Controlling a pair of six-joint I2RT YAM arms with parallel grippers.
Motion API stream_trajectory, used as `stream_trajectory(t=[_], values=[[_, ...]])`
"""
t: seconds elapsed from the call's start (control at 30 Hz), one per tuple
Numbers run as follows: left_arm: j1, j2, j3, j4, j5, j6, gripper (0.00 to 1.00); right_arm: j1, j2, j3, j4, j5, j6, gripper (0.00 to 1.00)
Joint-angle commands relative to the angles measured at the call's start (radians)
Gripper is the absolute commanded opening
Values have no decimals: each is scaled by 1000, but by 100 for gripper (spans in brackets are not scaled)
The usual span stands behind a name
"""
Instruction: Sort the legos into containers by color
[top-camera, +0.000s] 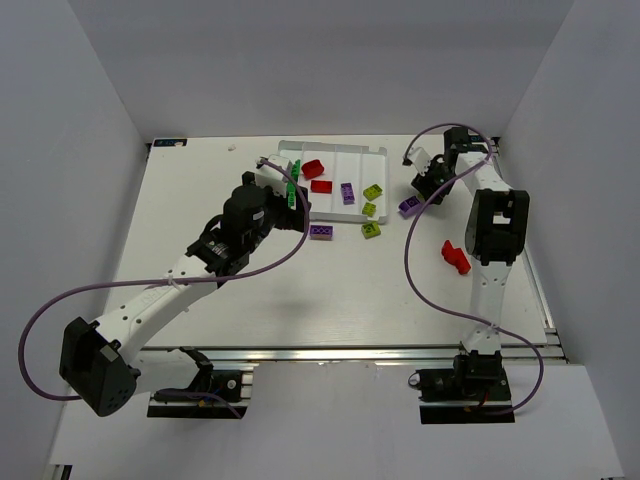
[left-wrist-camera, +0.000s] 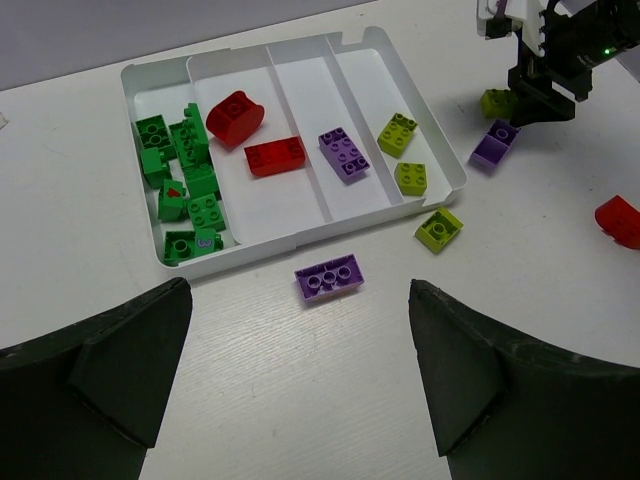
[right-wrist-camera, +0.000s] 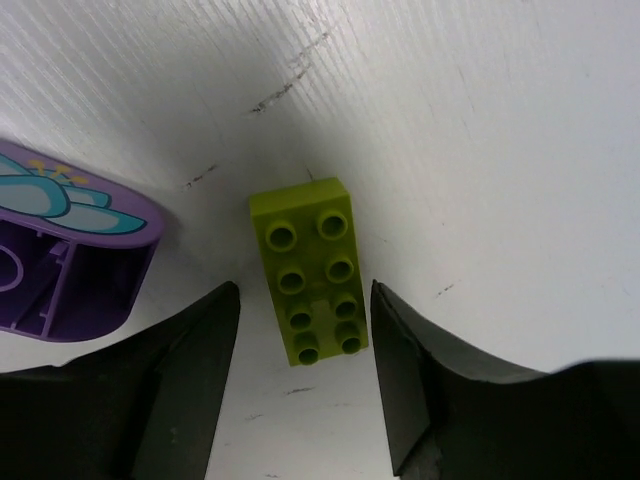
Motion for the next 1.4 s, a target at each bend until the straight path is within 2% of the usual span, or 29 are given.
stream_trajectory(t=[0.0, 0.07, 0.17, 0.2, 0.3, 0.4, 0.53, 0.6, 0.8, 0.93, 1.1, 1.2, 1.27, 1.37], values=[[4, -18, -4, 1, -1, 9, 98, -1, 25, 36, -64, -31, -5, 56], [4, -19, -2, 1, 0, 9, 98, -2, 25, 36, -72, -36, 4, 50], [4, -21, -1, 1, 5, 9, 98, -34, 22, 36, -73, -37, 27, 27], [4, -22, -2, 1, 5, 9, 98, -39, 14, 36, -70, -37, 36, 15], [4, -28, -2, 3, 6, 9, 98, -42, -27, 12, -23, -44, 90, 5], [4, -34, -2, 1, 11, 7, 98, -42, -107, -34, 60, -71, 153, 0], [4, -38, -1, 3, 15, 7, 98, -28, -217, -116, 154, -134, 315, 0], [4, -38, -1, 3, 20, 7, 98, -14, -275, -149, 198, -162, 343, 0], [4, -38, -1, 3, 23, 7, 98, 99, -357, -252, 270, -228, 473, 0], [4, -38, -1, 1, 25, 7, 98, 142, -331, -245, 338, -226, 642, 0], [4, -39, -1, 1, 25, 7, 98, 190, -233, -141, 350, -176, 837, 0], [4, -41, -1, 3, 23, 9, 98, 213, -188, -111, 370, -128, 897, 5], [5, -39, -1, 3, 25, 9, 98, 233, -161, -98, 373, -104, 897, 6], [4, -34, -1, 1, 23, 9, 98, 257, -133, -61, 373, -65, 888, 14]])
